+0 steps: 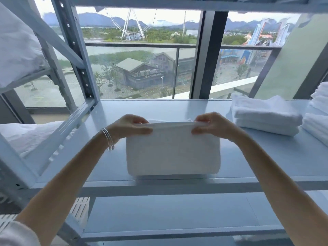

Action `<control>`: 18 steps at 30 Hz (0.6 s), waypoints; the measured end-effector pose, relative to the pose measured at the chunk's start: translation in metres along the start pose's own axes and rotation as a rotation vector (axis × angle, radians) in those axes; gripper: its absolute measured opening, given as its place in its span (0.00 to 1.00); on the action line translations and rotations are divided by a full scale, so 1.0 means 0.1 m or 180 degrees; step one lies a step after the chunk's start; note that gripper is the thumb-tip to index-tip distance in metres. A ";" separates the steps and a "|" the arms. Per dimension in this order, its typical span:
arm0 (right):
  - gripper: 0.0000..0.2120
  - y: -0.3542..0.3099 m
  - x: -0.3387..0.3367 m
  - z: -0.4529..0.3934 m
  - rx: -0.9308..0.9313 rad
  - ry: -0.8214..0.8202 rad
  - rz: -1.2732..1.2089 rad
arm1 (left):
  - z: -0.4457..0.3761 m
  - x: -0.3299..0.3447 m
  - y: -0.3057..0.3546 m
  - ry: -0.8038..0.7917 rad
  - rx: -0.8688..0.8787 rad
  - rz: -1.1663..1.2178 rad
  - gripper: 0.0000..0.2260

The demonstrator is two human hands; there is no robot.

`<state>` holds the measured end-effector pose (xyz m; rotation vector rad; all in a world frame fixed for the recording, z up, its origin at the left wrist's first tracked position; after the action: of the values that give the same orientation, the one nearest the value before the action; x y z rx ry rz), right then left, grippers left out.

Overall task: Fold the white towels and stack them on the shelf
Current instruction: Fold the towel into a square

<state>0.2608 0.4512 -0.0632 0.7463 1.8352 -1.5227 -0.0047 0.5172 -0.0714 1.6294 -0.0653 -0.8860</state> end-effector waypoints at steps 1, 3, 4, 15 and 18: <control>0.09 0.06 -0.02 -0.15 -0.0020 0.0368 -0.0077 | -0.18 -0.08 -0.07 0.0430 -0.0023 0.0144 0.08; 0.12 0.29 0.12 -0.45 0.0137 0.0670 0.0106 | -0.54 -0.07 -0.27 0.1170 -0.0084 -0.0313 0.08; 0.14 0.44 0.26 -0.57 0.0295 0.0568 0.0175 | -0.67 0.02 -0.39 0.1256 -0.0194 -0.0618 0.10; 0.25 1.01 0.53 -0.46 0.1311 -0.0545 -0.1050 | -0.70 0.22 -0.90 0.0351 0.0014 -0.0241 0.25; 0.22 0.88 0.32 -0.69 0.0912 0.0375 -0.1002 | -0.91 0.11 -0.68 0.1263 0.0517 -0.0627 0.19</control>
<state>0.2994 0.5352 -0.1338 0.7129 1.9113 -2.0142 0.0266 0.6051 -0.1365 1.9619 0.3112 -0.7021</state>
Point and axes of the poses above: each hand's wrist, its own z-axis away from the middle knuckle, its own x-axis out of the palm, y = z × x, the point moved 3 cm from there along -z, towards the middle knuckle, and after that the axes turned 1 degree about -y, right-handed, at the moved point
